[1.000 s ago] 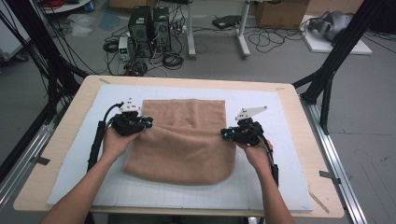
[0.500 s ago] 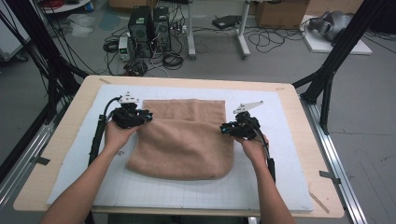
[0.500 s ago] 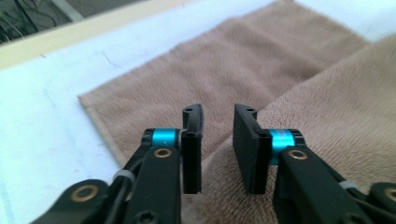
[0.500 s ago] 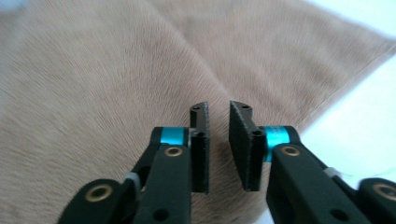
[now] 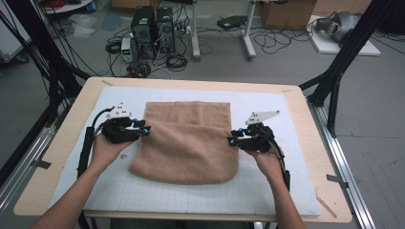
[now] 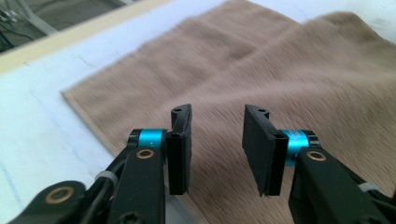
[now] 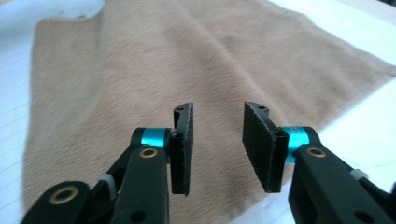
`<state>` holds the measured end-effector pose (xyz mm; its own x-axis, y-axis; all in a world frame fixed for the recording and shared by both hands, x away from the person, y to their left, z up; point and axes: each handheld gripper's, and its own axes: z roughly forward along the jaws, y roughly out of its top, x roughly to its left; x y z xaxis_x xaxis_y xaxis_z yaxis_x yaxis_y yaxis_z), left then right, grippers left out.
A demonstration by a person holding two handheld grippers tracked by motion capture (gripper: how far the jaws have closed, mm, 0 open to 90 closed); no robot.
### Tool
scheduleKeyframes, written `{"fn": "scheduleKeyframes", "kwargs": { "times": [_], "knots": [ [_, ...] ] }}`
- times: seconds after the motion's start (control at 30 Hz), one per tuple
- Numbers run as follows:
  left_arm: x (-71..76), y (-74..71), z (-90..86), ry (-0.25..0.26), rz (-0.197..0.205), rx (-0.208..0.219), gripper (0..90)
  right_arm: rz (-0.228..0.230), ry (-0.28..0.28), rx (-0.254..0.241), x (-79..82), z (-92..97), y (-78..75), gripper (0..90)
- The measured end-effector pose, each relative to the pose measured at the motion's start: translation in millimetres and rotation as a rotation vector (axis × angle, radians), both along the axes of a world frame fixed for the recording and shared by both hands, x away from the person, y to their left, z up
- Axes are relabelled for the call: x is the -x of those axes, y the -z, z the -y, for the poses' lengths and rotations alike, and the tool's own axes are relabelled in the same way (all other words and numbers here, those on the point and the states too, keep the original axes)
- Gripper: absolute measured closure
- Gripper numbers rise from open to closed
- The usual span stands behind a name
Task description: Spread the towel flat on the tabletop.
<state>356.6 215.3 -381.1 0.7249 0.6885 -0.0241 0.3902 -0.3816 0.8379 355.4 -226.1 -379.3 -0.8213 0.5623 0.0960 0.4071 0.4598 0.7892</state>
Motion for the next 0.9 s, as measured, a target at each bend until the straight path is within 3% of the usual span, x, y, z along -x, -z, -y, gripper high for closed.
{"fn": "scheduleKeyframes", "kwargs": {
  "times": [0.1, 0.13, 0.23, 0.47, 0.57, 0.67, 0.77, 0.83, 0.9],
  "knots": [
    [11.3, 7.7, 2.0, 0.02, -0.003, -0.003, 59.6, 0.002, -0.027, -0.002, 10.3, -3.3, 4.8, 61.9],
    [17.4, 10.2, 4.0, 0.04, -0.013, -0.031, 57.8, 0.004, -0.043, 0.009, 17.7, -5.9, 8.2, 61.9],
    [25.6, 13.8, 4.4, 0.049, -0.005, -0.027, 57.1, 0.004, -0.067, 0.018, 28.8, -9.3, 13.2, 61.6],
    [46.4, 30.4, 2.6, 0.055, -0.03, -0.064, 55.6, -0.008, -0.108, 0.058, 47.9, -15.4, 26.4, 57.9],
    [50.9, 38.2, 2.1, 0.067, -0.047, -0.08, 55.1, -0.024, -0.117, 0.088, 51.5, -17.2, 33.2, 55.7],
    [54.1, 47.3, 3.8, 0.085, -0.106, -0.117, 55.2, -0.034, -0.127, 0.131, 53.0, -19.3, 38.6, 55.7],
    [57.8, 56.4, 5.4, 0.085, -0.117, -0.128, 58.3, -0.053, -0.142, 0.146, 53.5, -22.3, 45.8, 57.4],
    [59.5, 58.6, 5.7, 0.082, -0.096, -0.126, 62.0, -0.068, -0.149, 0.165, 52.9, -25.5, 51.7, 61.4],
    [59.4, 58.0, 6.3, 0.085, -0.097, -0.13, 72.7, -0.083, -0.154, 0.144, 50.7, -27.2, 58.3, 71.0]
  ]
}}
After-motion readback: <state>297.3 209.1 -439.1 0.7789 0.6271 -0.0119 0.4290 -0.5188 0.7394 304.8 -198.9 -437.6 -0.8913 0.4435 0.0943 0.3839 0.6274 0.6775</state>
